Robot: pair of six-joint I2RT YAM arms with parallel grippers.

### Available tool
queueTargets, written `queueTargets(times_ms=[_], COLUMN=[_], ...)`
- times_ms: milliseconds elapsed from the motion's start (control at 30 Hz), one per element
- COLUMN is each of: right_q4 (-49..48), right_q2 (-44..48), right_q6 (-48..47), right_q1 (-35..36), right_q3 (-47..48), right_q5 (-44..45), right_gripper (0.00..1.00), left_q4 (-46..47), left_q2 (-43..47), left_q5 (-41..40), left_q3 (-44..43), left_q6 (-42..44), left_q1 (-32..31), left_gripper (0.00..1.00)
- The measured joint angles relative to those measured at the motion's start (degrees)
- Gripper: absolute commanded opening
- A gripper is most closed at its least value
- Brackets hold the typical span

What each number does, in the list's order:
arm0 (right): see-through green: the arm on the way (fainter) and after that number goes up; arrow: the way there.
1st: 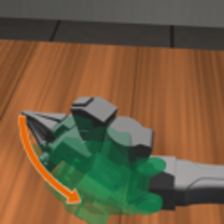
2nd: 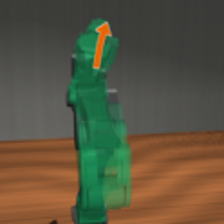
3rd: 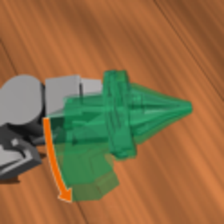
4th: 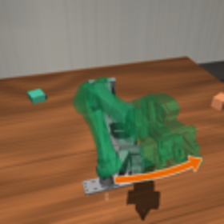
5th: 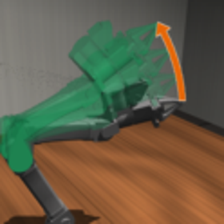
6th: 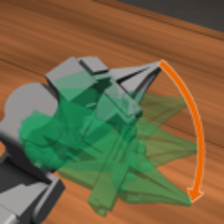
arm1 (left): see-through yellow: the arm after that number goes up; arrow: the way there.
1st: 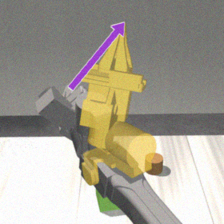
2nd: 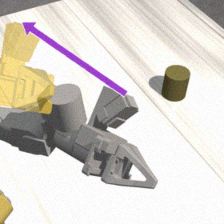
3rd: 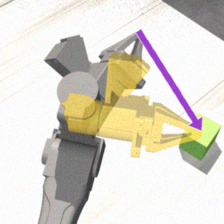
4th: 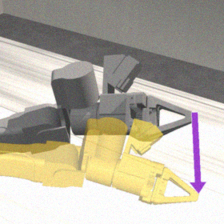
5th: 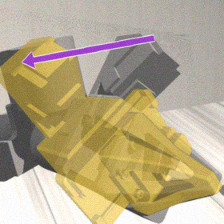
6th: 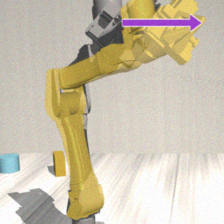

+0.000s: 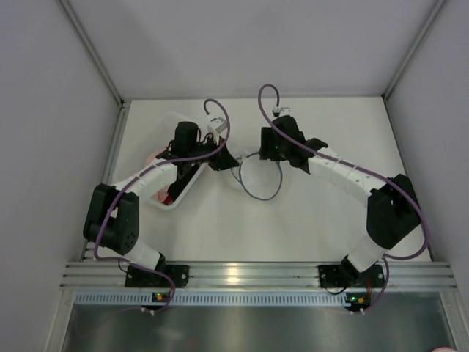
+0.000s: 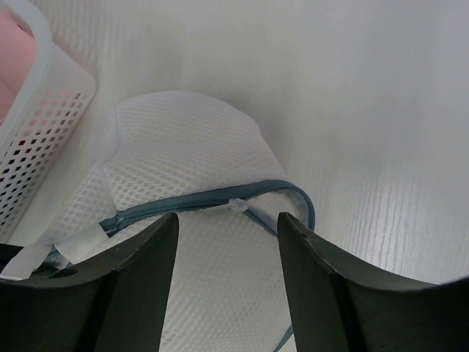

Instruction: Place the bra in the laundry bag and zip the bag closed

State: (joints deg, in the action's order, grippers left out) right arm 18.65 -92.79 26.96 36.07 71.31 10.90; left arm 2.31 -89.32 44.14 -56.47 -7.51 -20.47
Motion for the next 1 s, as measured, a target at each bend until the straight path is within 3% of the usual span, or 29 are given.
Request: queueTargets(times_ms=[333, 567, 667, 1000], right_q4=[-2.8, -4.2, -4.4, 0.2], right_q2=[-2.7, -4.8, -5.2, -5.2], right_q6=[2.2, 2.0, 1.6, -3.5], right_q1=[-0.3, -0.3, -0.3, -0.3], right_q3=[0.0, 0.0, 0.0, 4.6], right_q5=[-1.6, -1.9, -1.9, 7.2], right_gripper=[0.52, 0.31, 0.29, 0.44], left_q4=[0.0, 0.3, 0.3, 0.3], left_q2=[0.0, 0.3, 0.8, 1.1], left_q5=[0.6, 1.8, 1.9, 1.8], left_q3=[0.0, 0.3, 0.8, 0.8], left_q6=[0.2, 0.5, 0.7, 0.8], left_q1=[0.0, 0.0, 0.0, 0.0], left_gripper=[0.12, 0.11, 0.11, 0.11])
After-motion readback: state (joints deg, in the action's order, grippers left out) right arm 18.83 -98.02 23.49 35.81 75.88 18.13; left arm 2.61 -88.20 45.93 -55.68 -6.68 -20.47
